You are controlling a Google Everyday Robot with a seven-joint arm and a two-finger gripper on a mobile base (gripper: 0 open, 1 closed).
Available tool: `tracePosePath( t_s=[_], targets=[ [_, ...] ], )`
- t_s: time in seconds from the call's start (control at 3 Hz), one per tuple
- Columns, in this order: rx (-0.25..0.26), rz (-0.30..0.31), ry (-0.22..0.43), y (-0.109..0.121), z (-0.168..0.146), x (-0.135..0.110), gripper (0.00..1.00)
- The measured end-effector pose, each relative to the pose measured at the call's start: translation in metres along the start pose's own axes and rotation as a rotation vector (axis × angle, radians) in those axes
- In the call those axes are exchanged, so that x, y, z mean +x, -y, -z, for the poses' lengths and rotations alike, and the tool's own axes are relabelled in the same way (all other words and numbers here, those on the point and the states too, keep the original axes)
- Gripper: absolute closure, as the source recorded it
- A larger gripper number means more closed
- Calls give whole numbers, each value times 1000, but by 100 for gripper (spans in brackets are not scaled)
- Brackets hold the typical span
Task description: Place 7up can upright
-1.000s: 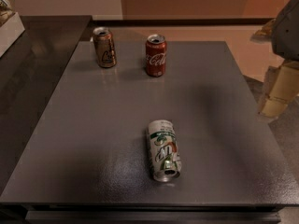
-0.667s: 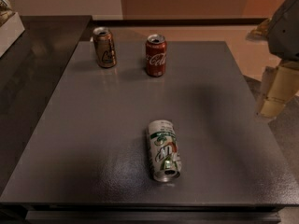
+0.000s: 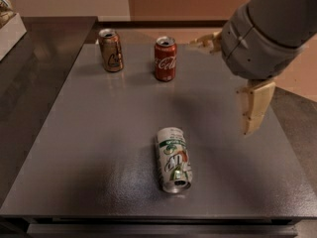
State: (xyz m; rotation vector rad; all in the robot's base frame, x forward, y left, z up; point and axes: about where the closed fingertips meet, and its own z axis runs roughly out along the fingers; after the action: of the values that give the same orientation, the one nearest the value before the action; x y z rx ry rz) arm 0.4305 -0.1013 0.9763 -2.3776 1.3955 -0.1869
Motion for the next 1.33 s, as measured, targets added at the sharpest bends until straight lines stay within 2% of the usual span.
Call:
tracePosePath(
  t_s=[0.33, 0.67, 1.33],
  targets=[
    [-12, 200, 42, -4, -22, -26, 0],
    [-65, 424, 69, -17, -41, -45, 0],
    [-167, 830, 87, -49, -63, -58, 0]
  ],
)
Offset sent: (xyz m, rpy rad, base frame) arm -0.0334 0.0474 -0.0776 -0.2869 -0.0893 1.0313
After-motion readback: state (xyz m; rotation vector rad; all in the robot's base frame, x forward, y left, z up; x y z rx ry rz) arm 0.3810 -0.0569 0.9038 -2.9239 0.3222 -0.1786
